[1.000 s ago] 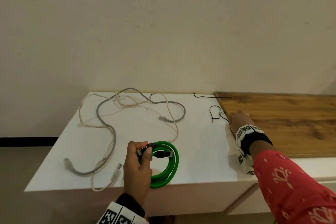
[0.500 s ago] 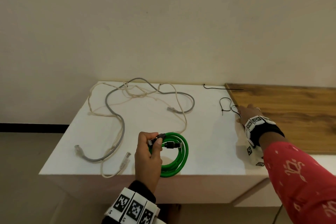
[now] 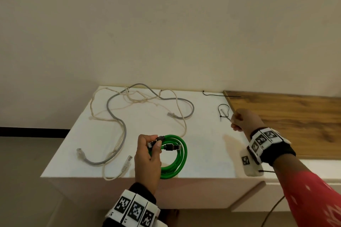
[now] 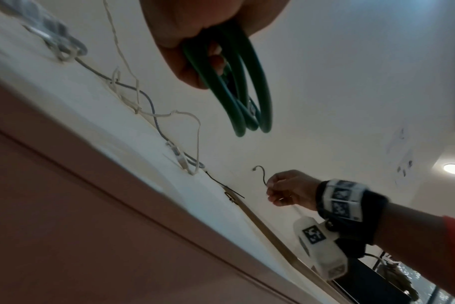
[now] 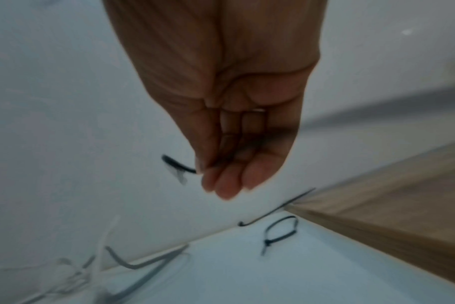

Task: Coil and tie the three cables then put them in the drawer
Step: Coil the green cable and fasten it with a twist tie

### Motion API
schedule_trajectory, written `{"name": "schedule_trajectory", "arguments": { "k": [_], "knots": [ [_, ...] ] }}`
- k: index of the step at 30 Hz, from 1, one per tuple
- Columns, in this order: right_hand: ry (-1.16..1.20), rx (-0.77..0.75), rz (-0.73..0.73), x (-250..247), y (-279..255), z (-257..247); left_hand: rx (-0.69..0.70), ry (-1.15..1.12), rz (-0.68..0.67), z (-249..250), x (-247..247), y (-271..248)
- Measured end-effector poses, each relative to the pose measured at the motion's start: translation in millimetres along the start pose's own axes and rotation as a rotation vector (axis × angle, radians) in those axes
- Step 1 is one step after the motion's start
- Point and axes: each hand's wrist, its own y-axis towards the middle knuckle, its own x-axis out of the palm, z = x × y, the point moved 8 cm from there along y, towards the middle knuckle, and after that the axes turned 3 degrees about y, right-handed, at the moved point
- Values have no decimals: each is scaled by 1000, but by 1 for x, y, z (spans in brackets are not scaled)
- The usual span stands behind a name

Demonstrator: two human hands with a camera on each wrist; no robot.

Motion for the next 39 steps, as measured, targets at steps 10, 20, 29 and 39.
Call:
{"name": "schedule_trajectory", "arguments": {
  "k": [10, 20, 29, 39],
  "knots": [
    [334, -239, -239, 42, -168, -127, 77, 76, 40, 47, -25, -30],
    [-142, -354, -65, 73, -231, -169, 217, 115, 54, 82, -51, -53],
    [-287, -298, 65, 72, -252, -186, 264, 119, -21, 95, -44, -74],
    [-248, -410, 321, 60, -271, -190, 267, 173, 0, 98, -47, -80]
  ]
}}
